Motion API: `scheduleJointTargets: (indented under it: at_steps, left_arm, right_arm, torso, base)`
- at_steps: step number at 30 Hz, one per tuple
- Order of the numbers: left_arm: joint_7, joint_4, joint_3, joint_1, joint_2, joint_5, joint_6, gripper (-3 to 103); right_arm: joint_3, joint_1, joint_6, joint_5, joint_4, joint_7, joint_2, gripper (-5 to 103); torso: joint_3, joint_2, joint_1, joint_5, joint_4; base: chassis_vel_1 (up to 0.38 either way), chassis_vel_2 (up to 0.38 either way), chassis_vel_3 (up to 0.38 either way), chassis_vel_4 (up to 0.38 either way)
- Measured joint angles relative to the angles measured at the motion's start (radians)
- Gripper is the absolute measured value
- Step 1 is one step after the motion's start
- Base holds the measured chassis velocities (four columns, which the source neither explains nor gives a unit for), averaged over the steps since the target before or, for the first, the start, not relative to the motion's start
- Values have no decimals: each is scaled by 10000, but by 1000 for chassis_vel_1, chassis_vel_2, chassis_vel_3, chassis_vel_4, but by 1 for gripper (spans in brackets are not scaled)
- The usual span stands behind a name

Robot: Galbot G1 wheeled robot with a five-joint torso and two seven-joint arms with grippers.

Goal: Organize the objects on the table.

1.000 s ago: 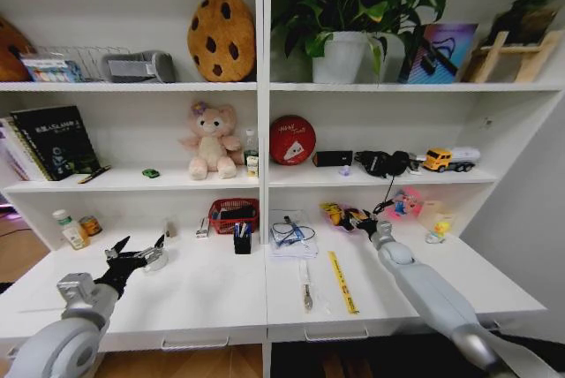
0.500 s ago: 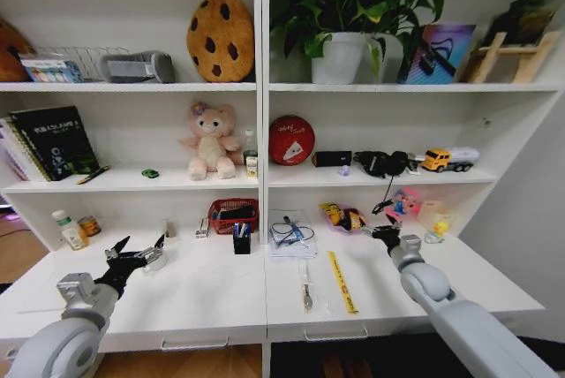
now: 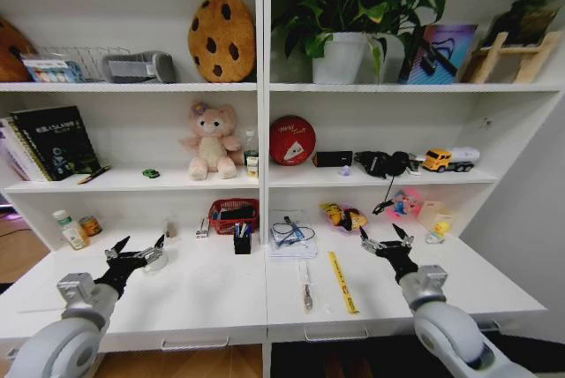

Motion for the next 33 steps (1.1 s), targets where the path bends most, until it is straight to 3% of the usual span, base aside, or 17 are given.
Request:
scheduleJointTargets:
  at_steps: [7,14,33]
  left_arm:
    - [0,1,0,0,0,0,0,100]
    - [0,0,0,0,0,0,0,100]
    - [0,1,0,-1,0,0,0,100]
  right_arm:
    - [1513,-2362,885,-341,974,-560,1074,100]
    - [968,-2871,839,-1029,1633,-120,2172,100]
    - [836,-2604,702,-1202,1643,36,2164,100]
  torso:
    - [1,0,0,-3,-3]
    - [1,0,2,-1,-1]
    - [2,-1,3,0,-1]
  base:
    - [0,0,0,0]
    - [0,0,0,0]
    - [0,0,0,0]
